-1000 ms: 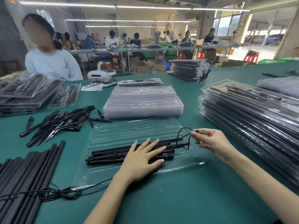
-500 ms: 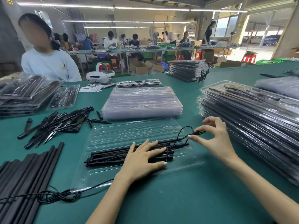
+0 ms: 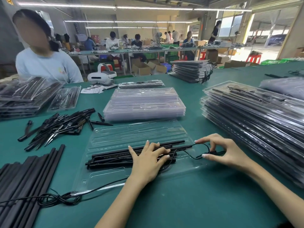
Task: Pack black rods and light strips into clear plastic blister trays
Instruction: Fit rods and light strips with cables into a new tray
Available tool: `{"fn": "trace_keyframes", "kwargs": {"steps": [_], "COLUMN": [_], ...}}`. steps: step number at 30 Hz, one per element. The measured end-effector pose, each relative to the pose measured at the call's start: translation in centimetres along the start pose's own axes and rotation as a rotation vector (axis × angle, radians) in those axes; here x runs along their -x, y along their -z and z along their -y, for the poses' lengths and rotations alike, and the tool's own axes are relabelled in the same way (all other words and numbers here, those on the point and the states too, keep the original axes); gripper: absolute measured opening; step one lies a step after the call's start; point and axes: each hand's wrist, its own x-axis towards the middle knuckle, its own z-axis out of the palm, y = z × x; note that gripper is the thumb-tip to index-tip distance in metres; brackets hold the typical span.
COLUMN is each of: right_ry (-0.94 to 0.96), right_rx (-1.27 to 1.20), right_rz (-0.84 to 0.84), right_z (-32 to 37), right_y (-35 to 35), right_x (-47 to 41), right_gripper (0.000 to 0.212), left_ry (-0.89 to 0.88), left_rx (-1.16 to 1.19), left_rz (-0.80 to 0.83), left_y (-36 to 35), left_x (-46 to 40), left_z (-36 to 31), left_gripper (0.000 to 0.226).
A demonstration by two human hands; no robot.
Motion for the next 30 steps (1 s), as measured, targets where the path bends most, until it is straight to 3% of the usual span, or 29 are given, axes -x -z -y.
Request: {"fn": "trace_keyframes", "kwargs": {"steps": [5,9,15,20,25,30], "right_ry": [-0.007,-0.006,0.096,0.130,-0.019,-0.160], "right_rx": [0.104,0.118,0.078,0.090,0.107,0.131], "right_rz": [0.039,-0.002,0.004,0.146,-0.011,-0.034], "right_z": [-0.4,-0.2,0.8,2.1,2.3,2.8], "right_y": [0.7,0.7,-1.7,-4.5,-7.0,-6.3], "right_x": [0.0,0.2,-0.7,-1.7,-2.0,-2.4], "right_gripper": [0.034,0.025,0.021,0.015,0.014,0.019], "left_ry": [-0.141,-0.243,-0.448,-0.473,-0.425,-0.407], "left_rx": [0.007,-0.202,-0.441,-0.335,-0.020,0.134], "left_rz": [-0.046,0.004,-0.042,-0.005,0.010,-0.010], "left_y": [0.0,-0.1,-0.6,-0.4,-0.6,-0.3], "left_x": [0.3,0.1,-0.1,-0.8,-0.8,-0.6], "left_z": [-0.7,-0.8,-1.2,-0.4,0.2,0.2], "left_gripper": [0.035,0.059,0.053,0.055,0.049,0.035]}}
